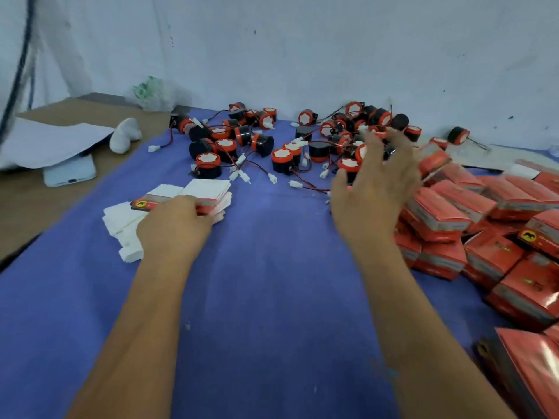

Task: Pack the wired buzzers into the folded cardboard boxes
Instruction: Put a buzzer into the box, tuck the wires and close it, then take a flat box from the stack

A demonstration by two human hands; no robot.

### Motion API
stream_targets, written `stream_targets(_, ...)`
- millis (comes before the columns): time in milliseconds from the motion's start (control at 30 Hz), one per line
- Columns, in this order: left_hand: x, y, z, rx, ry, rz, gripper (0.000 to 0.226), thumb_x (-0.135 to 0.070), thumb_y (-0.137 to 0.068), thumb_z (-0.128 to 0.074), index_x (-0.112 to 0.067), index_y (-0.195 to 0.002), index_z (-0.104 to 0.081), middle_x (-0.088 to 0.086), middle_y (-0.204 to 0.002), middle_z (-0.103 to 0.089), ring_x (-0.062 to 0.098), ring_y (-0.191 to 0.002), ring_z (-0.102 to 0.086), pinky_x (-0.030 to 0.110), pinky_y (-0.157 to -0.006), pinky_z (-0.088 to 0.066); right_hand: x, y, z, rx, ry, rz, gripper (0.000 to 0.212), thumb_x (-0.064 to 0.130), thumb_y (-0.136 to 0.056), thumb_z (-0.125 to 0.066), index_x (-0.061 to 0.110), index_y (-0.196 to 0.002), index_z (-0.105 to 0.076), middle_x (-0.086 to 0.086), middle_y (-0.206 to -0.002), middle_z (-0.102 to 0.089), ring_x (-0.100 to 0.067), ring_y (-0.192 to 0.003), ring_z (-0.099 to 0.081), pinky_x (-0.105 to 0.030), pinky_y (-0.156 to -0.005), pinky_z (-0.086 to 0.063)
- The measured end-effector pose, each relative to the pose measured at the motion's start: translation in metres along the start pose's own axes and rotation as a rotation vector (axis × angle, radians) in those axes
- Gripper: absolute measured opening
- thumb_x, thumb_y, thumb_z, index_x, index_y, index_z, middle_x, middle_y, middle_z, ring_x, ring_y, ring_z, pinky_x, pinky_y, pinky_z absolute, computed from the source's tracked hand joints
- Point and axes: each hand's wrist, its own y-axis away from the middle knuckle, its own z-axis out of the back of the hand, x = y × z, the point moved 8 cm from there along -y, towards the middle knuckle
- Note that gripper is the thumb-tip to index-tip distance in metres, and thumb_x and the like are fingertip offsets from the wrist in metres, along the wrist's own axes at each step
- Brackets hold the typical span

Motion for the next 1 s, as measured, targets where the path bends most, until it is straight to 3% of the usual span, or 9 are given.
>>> stream_targets(100,-0.002,0.002,0.013,-0.037,0.096,-0.015,0.041,-0.055,-0.094,-0.048,-0.025,-0.082,-0.074,0.001,-0.079,-0.068,0.026,-0.08,-0.061,0.031,-0.059,-0.038,0.055,0.05,-0.069,0.54,-0.361,0.058,0.04,0.021,-0.091,-0.059,0.02,-0.13,-0.055,0.002,-0.128,-0.047,-0.015,-0.104,-0.051,-0.042,-0.092,-0.045)
stream_targets(167,0.007,-0.001,0.017,-0.018,0.403,0.018,0.046,-0.055,-0.097,-0.043,-0.025,-0.074,-0.069,-0.005,-0.078,-0.068,0.02,-0.08,-0.063,0.033,-0.065,-0.044,0.089,0.089,-0.099,0.756,-0.5,0.072,0.04,0.027,-0.09,-0.062,0.027,-0.13,-0.056,0.009,-0.122,-0.05,-0.01,-0.103,-0.052,-0.038,-0.092,-0.047)
stream_targets(267,0.022,-0.009,0.017,0.053,0.803,0.013,0.013,-0.032,-0.097,-0.057,-0.032,-0.097,-0.069,-0.011,-0.108,-0.069,0.011,-0.1,-0.063,0.024,-0.085,-0.051,0.107,0.105,-0.117,0.754,-0.433,0.262,0.045,0.041,-0.087,-0.066,0.03,-0.13,-0.059,0.01,-0.132,-0.054,-0.012,-0.123,-0.043,-0.032,-0.106,-0.033)
stream_targets(333,0.022,-0.007,0.01,0.125,0.616,-0.123,0.022,-0.015,-0.092,-0.063,-0.032,-0.105,-0.071,-0.01,-0.119,-0.065,0.01,-0.117,-0.055,0.014,-0.091,-0.04,0.111,0.107,-0.124,0.798,-0.375,0.344,0.046,0.049,-0.087,-0.065,0.029,-0.128,-0.06,0.012,-0.138,-0.053,-0.011,-0.128,-0.042,-0.034,-0.108,-0.032)
stream_targets(400,0.023,-0.006,0.003,0.096,0.486,-0.218,0.027,-0.009,-0.09,-0.065,-0.029,-0.105,-0.075,-0.004,-0.124,-0.066,0.017,-0.13,-0.047,0.025,-0.104,-0.032,0.11,0.104,-0.128,0.845,-0.372,0.362,0.042,0.048,-0.086,-0.066,0.028,-0.122,-0.064,0.012,-0.133,-0.058,-0.012,-0.124,-0.048,-0.037,-0.104,-0.039)
stream_targets(533,0.039,-0.006,0.009,-0.137,0.407,-0.202,0.02,-0.012,-0.088,-0.066,-0.024,-0.099,-0.078,0.002,-0.106,-0.071,0.022,-0.114,-0.056,0.038,-0.104,-0.036,0.104,0.098,-0.127,0.97,-0.346,0.368,0.029,0.039,-0.09,-0.065,0.019,-0.11,-0.07,0.003,-0.114,-0.068,-0.016,-0.107,-0.054,-0.04,-0.09,-0.046)
stream_targets(700,0.054,-0.009,0.005,-0.184,0.457,-0.095,0.016,-0.02,-0.091,-0.065,-0.028,-0.097,-0.078,-0.013,-0.104,-0.067,0.002,-0.097,-0.053,0.026,-0.085,-0.04,0.107,0.093,-0.122,1.004,-0.123,0.482,0.024,0.01,-0.097,-0.048,0.014,-0.115,-0.065,-0.007,-0.107,-0.069,-0.029,-0.097,-0.06,-0.044,-0.083,-0.05)
stream_targets(833,0.072,-0.012,0.0,-0.153,0.644,0.061,0.02,-0.019,-0.091,-0.065,-0.029,-0.105,-0.074,-0.02,-0.106,-0.065,0.001,-0.097,-0.058,0.019,-0.088,-0.044,0.116,0.093,-0.116,0.958,-0.071,0.574,0.056,-0.009,-0.083,-0.043,0.019,-0.13,-0.054,-0.002,-0.115,-0.06,-0.026,-0.101,-0.054,-0.043,-0.079,-0.052)
stream_targets(1000,0.082,-0.013,0.0,-0.187,0.708,0.087,0.025,-0.005,-0.093,-0.058,-0.019,-0.106,-0.075,-0.007,-0.105,-0.072,0.007,-0.099,-0.064,0.018,-0.09,-0.047,0.112,0.091,-0.116,0.942,-0.044,0.594,0.045,-0.005,-0.09,-0.046,0.016,-0.126,-0.061,0.0,-0.122,-0.054,-0.021,-0.115,-0.046,-0.04,-0.088,-0.048)
